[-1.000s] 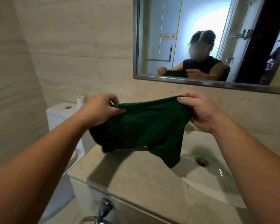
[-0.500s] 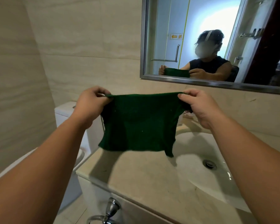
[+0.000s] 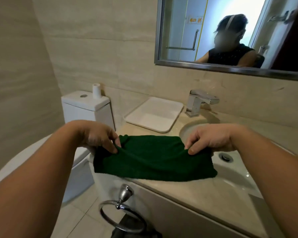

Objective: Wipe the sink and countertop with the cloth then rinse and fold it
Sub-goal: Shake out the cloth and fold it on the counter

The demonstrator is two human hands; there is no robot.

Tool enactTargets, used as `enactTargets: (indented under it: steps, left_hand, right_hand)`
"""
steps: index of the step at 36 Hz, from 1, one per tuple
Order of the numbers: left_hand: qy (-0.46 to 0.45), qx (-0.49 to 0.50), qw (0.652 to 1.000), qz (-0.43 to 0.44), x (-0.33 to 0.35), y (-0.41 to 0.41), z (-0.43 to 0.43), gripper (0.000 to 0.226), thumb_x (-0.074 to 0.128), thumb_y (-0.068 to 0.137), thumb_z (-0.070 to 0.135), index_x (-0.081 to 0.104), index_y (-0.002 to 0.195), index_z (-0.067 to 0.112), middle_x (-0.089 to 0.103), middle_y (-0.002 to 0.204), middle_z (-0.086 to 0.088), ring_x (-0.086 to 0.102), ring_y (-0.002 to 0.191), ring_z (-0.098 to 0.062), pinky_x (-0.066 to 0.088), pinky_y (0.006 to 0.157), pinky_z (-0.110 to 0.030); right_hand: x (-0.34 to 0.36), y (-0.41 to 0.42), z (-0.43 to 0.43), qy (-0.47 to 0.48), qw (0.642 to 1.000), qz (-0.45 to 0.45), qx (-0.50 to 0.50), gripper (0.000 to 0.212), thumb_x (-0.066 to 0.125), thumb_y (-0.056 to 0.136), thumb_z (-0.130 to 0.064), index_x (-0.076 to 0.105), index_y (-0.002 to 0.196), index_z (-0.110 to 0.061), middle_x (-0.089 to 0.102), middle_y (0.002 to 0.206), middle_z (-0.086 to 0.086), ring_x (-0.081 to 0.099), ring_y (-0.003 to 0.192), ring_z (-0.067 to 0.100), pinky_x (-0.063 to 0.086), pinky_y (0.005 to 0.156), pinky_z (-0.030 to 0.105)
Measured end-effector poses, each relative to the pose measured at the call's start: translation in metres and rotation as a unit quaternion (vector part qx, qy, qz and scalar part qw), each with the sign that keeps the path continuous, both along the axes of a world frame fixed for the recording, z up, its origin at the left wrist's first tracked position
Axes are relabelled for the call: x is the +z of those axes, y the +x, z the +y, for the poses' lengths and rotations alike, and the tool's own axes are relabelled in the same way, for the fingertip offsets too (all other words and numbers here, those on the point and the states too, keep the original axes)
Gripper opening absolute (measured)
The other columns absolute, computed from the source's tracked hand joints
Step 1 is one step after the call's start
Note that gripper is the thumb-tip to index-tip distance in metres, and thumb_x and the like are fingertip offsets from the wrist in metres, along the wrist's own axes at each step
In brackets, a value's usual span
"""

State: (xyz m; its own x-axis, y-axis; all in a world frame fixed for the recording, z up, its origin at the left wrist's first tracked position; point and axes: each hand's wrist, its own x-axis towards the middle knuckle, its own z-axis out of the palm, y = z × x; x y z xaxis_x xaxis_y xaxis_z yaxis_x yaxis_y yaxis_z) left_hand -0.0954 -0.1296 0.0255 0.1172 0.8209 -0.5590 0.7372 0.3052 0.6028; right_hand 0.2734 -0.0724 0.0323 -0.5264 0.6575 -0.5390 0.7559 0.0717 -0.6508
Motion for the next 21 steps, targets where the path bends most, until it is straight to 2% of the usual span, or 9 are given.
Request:
enactTargets:
  steps: [2,4,6,9,12,15,17,21]
  left_hand:
    - [0.038,0.027,0.999,0.013,-0.005,0.000,0.005,0.012,0.067,0.099,0.006,0.075,0.108,0.007,0.077,0.111,-0.015,0.074,0.105,-0.035,0.064,0.089,-0.052]
    - [0.069,0.048,0.996,0.024,-0.008,-0.001,0.011,0.013,0.064,0.101,0.008,0.074,0.110,0.007,0.077,0.110,-0.014,0.074,0.104,-0.033,0.063,0.090,-0.052]
    - [0.097,0.065,0.993,0.025,-0.010,-0.003,0.019,0.013,0.063,0.102,0.012,0.074,0.110,0.009,0.077,0.110,-0.014,0.074,0.103,-0.032,0.064,0.090,-0.049]
    - [0.131,0.086,0.988,0.016,-0.016,-0.006,0.030,0.013,0.064,0.103,0.016,0.074,0.110,0.012,0.075,0.109,-0.014,0.073,0.103,-0.031,0.064,0.089,-0.044]
    - [0.149,0.087,0.985,0.022,-0.025,-0.007,0.041,0.011,0.066,0.102,0.020,0.074,0.105,0.014,0.075,0.106,-0.012,0.072,0.100,-0.029,0.064,0.085,-0.041]
    - [0.164,0.082,0.983,0.029,-0.034,-0.010,0.050,0.009,0.069,0.100,0.023,0.075,0.099,0.018,0.076,0.099,-0.008,0.072,0.098,-0.028,0.062,0.086,-0.041]
    - [0.163,0.065,0.984,0.031,-0.036,-0.009,0.054,0.007,0.073,0.097,0.025,0.076,0.099,0.019,0.077,0.098,-0.005,0.072,0.098,-0.025,0.059,0.085,-0.037]
    - [0.136,0.028,0.989,0.049,-0.033,-0.007,0.058,0.025,0.082,0.089,0.023,0.073,0.112,0.027,0.073,0.114,0.000,0.069,0.105,-0.023,0.058,0.093,-0.037]
  right_hand:
    - [-0.007,0.002,0.008,0.032,0.998,0.027,-0.053,0.008,0.070,0.094,-0.012,0.077,0.094,-0.015,0.074,0.093,0.010,0.067,0.082,0.020,0.050,0.064,0.030]
    - [-0.010,0.004,0.018,0.067,0.991,0.053,-0.104,0.010,0.070,0.094,-0.014,0.076,0.101,-0.011,0.073,0.102,0.018,0.066,0.089,0.026,0.050,0.072,0.037]
    - [-0.014,0.004,0.028,0.096,0.982,0.066,-0.146,0.010,0.071,0.093,-0.017,0.077,0.101,-0.014,0.074,0.102,0.016,0.065,0.091,0.027,0.049,0.074,0.040]
    - [-0.021,-0.001,0.042,0.122,0.972,0.066,-0.188,0.006,0.071,0.093,-0.018,0.077,0.094,-0.016,0.073,0.092,0.009,0.064,0.083,0.023,0.048,0.066,0.035]
    - [-0.035,-0.008,0.051,0.138,0.968,0.044,-0.207,0.009,0.068,0.095,-0.016,0.075,0.096,-0.012,0.069,0.089,0.010,0.057,0.077,0.022,0.043,0.060,0.033]
    - [-0.054,-0.013,0.058,0.112,0.968,0.034,-0.224,0.013,0.063,0.099,-0.018,0.070,0.103,-0.008,0.064,0.096,0.013,0.056,0.082,0.024,0.048,0.067,0.035]
    - [-0.066,-0.015,0.061,0.075,0.964,0.050,-0.250,0.010,0.063,0.099,-0.020,0.067,0.101,-0.011,0.064,0.102,0.014,0.058,0.089,0.025,0.052,0.072,0.037]
    - [-0.078,-0.012,0.062,0.013,0.959,0.084,-0.270,0.014,0.059,0.103,-0.022,0.066,0.107,-0.010,0.065,0.107,0.014,0.060,0.092,0.025,0.050,0.075,0.036]
